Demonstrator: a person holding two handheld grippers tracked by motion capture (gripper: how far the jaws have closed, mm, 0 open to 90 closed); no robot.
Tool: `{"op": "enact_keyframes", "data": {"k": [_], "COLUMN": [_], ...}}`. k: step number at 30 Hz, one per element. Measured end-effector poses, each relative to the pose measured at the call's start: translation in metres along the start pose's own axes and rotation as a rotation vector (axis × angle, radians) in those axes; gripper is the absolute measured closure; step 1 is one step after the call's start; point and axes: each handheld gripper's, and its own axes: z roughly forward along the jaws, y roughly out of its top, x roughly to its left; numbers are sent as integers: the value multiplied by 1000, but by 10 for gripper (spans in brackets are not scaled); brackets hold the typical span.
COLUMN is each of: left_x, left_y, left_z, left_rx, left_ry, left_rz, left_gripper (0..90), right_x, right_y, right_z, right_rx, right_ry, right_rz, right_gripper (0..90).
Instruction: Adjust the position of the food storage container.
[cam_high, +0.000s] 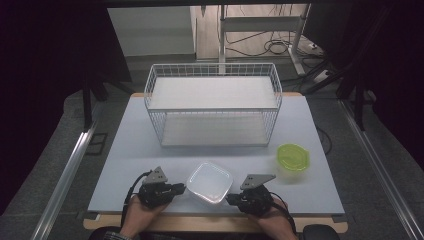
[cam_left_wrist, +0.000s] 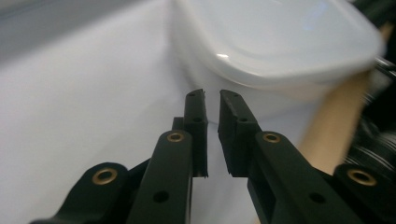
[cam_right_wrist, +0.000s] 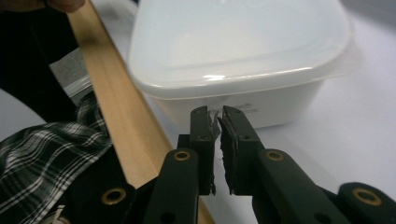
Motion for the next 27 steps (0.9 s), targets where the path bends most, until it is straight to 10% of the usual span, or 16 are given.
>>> {"op": "enact_keyframes", "data": {"k": [27], "left_x": [-7], "left_y": [14], "left_z": [33], "left_rx": [28], "left_ry": [-16], "left_rz": [-29], "left_gripper": [855], "right_x": [-41], "right_y": [10], "right_z": [-3], "right_rx": [-51], "right_ry": [-140], "right_rz": [81], "right_gripper": [875]}}
